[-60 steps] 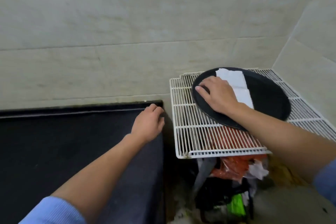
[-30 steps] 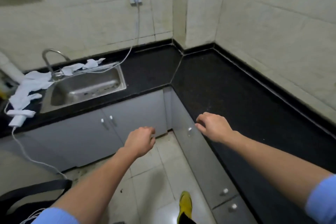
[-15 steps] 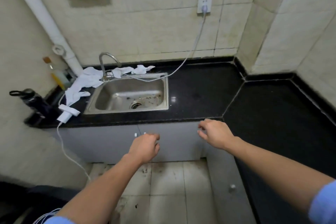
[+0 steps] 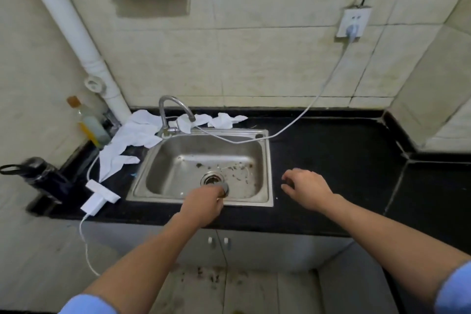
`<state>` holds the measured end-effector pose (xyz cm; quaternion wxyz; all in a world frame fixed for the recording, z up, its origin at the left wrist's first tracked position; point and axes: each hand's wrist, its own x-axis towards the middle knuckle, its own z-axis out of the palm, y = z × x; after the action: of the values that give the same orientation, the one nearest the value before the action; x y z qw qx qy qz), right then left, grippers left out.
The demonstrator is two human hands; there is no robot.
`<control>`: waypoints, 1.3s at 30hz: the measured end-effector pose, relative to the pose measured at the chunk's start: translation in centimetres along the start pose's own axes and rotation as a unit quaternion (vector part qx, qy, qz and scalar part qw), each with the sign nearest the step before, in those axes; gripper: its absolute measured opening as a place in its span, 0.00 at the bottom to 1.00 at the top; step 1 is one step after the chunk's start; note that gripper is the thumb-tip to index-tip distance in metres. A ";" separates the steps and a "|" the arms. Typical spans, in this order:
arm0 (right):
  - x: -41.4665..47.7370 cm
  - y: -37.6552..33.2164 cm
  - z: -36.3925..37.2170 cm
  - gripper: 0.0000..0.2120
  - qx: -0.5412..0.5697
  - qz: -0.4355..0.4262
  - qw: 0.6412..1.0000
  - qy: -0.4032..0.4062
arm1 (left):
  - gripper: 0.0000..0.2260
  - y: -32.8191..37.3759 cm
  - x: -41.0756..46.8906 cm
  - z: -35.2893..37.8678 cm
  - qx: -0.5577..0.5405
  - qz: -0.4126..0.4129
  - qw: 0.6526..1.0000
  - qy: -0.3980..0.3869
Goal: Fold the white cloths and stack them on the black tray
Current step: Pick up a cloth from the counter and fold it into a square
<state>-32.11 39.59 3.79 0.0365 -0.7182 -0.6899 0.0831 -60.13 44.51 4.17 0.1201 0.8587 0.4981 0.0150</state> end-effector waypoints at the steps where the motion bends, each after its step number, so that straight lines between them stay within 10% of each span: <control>1: 1.3 -0.2 0.0 0.14 0.003 0.002 1.000 -0.004 | 0.10 -0.8 1.1 -0.3 -0.004 -0.003 1.000 -0.001; 16: 29.1 -3.0 3.9 0.16 0.018 -0.081 0.991 -0.100 | 0.13 -10.9 11.6 -0.5 -0.028 -0.136 0.990 -0.035; 27: 47.8 -4.2 11.9 0.37 0.077 -0.040 0.985 -0.151 | 0.13 -14.2 17.3 3.0 -0.053 -0.213 0.971 -0.097; 39: 47.6 -3.1 12.1 0.13 0.139 -0.013 0.989 -0.052 | 0.13 -14.4 17.8 3.9 -0.069 -0.198 0.971 -0.115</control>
<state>-35.62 86.48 -10.88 0.1012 -0.6916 -0.6822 0.2146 -62.87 65.85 -4.43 0.2359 0.7286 0.6388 -0.0738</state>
